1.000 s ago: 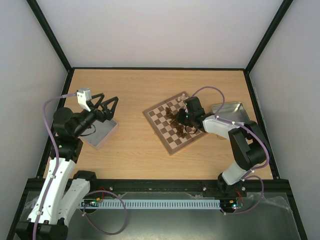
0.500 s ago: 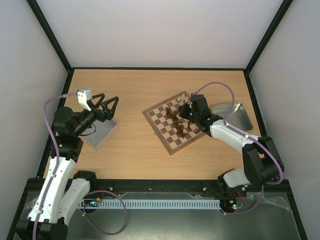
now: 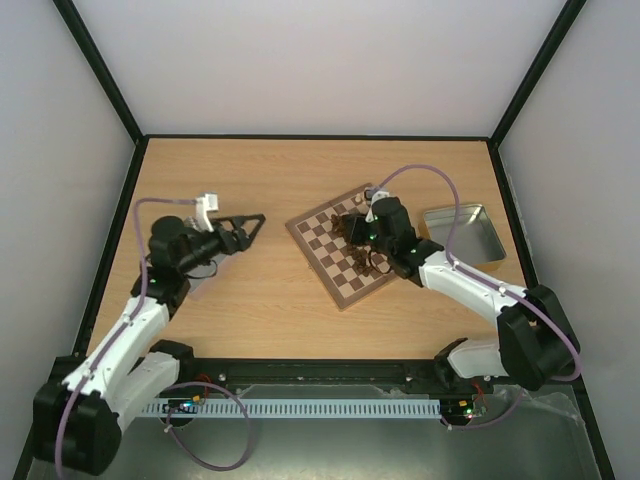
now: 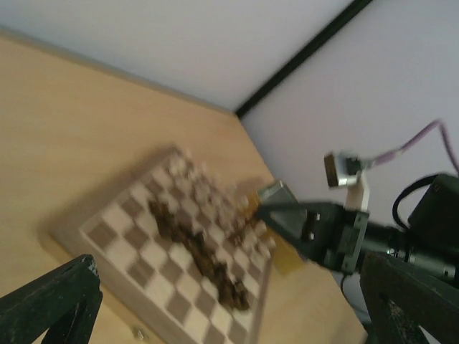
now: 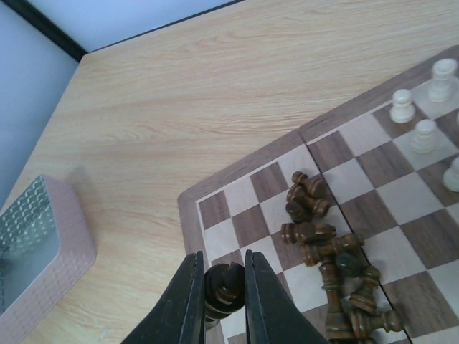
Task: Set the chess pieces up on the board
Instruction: Place the chess piece on the chessboard.
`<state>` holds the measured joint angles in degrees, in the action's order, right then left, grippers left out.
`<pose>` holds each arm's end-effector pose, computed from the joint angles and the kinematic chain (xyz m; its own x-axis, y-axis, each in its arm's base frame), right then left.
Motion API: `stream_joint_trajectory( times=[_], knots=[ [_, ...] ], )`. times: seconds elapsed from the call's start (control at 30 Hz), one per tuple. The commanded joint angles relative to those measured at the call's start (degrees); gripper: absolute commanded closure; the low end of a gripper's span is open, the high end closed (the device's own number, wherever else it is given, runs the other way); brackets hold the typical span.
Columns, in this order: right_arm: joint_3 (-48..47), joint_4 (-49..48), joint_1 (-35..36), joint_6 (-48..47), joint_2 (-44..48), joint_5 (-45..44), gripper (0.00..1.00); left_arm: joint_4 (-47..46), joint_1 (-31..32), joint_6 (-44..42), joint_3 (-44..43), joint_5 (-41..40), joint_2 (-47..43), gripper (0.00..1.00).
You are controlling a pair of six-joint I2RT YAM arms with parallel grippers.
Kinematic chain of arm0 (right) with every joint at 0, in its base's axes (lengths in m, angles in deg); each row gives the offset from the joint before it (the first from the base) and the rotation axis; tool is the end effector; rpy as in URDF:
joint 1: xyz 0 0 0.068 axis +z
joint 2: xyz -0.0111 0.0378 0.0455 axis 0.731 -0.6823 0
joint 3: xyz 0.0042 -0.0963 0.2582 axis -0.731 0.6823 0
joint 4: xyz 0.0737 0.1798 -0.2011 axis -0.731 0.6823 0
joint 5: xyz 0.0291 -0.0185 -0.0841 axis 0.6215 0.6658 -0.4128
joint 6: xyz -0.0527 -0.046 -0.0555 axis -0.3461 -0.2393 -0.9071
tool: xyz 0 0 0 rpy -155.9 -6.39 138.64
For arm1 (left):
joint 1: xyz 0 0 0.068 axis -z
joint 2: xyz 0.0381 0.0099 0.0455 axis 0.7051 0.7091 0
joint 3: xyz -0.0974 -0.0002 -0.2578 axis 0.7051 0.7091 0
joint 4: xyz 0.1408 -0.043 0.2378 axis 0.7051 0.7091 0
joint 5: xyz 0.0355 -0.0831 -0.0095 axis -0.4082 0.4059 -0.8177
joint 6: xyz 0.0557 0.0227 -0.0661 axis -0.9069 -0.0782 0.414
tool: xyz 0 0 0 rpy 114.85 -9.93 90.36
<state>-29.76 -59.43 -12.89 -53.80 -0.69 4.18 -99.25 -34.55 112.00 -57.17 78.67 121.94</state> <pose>0.2822 0.2065 0.2185 -0.6640 0.1831 -0.7250 -0.3792 0.7532 0.5375 0.2357 -0.0888 0.2903 -0.4357 -0.4258 -0.7930 0.5560 0.5656 -0.6091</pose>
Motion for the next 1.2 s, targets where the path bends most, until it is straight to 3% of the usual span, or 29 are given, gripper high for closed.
stream_joint_trajectory(
  times=[0.0,0.13,0.3,0.47,0.67,0.9,1.17],
  knots=[
    [1.86,-4.61,1.21,-2.56,0.85,3.17,0.92,-6.05,7.84,6.99,2.6,-1.62,5.63,0.0],
    [2.28,-6.54,1.63,-1.29,0.54,7.99,0.92,-9.59,14.47,9.11,2.6,-3.54,13.19,0.05],
    [3.59,-9.9,1.63,1.85,1.54,16.24,0.93,-17.96,19.31,10.27,2.17,-1.89,23.91,0.2],
    [5.43,-11.27,1.71,4.01,3.88,20.65,0.92,-20.51,22.75,7.45,-0.39,-0.46,30.35,0.33],
    [5.92,-9.99,1.72,4.05,5.21,23.95,0.92,-23.63,25.14,4.31,-2.01,0.67,33.3,0.41],
    [6.19,-8.81,1.7,3.99,5.72,25.46,0.92,-20.77,26.69,2.25,-5.89,0.54,36.36,0.68],
    [4.24,-2.09,1.67,3.67,7.52,25.57,0.87,-19.17,27.57,-7.05,-4.88,0.41,34.62,0.9]
  ],
)
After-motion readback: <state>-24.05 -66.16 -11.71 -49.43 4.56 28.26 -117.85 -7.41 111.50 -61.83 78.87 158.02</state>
